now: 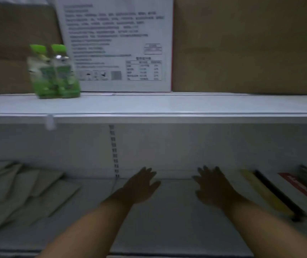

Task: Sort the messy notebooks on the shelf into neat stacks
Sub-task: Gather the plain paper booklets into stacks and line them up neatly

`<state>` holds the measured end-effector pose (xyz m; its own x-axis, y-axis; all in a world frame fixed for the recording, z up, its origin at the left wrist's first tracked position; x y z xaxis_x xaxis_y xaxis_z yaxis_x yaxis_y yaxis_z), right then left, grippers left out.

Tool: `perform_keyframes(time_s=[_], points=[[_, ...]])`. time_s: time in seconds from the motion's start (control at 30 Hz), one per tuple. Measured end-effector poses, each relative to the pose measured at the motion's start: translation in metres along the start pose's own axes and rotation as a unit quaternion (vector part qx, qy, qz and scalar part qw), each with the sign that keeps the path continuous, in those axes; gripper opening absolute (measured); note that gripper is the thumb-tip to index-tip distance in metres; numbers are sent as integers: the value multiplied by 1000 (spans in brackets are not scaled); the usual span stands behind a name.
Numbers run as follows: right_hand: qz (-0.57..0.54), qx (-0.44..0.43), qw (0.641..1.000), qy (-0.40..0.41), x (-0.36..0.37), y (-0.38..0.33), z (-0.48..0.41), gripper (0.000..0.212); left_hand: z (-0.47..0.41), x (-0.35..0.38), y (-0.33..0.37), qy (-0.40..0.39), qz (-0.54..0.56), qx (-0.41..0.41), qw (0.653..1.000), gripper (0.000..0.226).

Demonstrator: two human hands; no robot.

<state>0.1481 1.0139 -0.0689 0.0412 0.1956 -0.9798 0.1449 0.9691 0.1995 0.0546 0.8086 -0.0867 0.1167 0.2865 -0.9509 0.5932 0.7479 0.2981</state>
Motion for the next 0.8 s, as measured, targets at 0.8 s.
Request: perform_keyframes(time_s=[0.8], points=[[-263, -421, 863, 97, -79, -544, -53, 49, 312, -113, -369, 207, 133, -283, 927, 34]])
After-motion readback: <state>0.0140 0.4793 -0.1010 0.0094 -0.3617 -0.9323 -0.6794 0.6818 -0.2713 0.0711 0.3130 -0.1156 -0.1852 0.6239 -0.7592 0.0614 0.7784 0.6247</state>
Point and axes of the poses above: each hand's wrist, its own z-axis away from the middle knuckle, its own x-axis out of the palm, y = z × x, the point moved 4 cm from there along -z, towards the middle knuckle, and after that the axes turned 2 degrees about x, right-handed, at the moved point
